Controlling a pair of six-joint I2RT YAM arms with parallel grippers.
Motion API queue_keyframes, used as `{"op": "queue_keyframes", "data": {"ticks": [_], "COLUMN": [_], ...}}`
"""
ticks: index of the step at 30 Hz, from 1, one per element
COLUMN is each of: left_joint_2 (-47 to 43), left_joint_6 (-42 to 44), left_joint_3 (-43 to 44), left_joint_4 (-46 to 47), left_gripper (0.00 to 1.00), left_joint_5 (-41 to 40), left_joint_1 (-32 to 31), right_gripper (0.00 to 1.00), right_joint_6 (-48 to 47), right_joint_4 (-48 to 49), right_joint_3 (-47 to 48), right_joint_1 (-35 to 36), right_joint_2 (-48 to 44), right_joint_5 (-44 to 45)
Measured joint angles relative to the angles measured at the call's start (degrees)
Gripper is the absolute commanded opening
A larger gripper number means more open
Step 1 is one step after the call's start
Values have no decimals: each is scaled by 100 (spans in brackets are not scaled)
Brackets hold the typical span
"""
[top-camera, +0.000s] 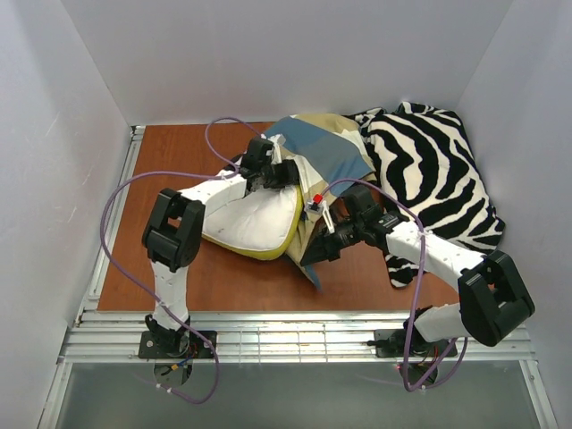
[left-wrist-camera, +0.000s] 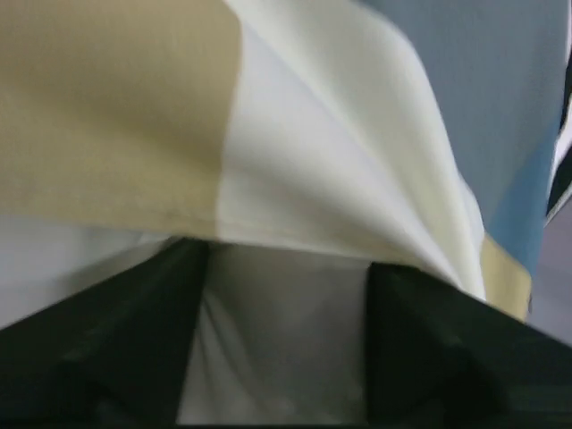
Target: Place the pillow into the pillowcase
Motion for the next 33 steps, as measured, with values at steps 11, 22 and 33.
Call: {"op": "queue_keyframes", "data": {"ticks": [11,22,33], "left_joint_2": [-3259,-1875,393], "left_joint_6": [2529,5163,6271], "left_joint_3": [-1930,-317,197], "left_joint_4": [-2031,-3077,-3532], "left_gripper": [89,95,35], "left_joint_5": [1893,1609,1950], "left_joint_1": [721,3762,3569], "right_gripper": [10,74,98], "right_joint_6": [-621,-1805,-1897], "right_joint_4": [-1196,-2758,-2712], "right_joint_3": [20,2623,5117], "right_joint_1": [-496,-632,-577], "right_joint_2": [-28,1001,2828], "right_joint_5": [-621,1342,3128]}}
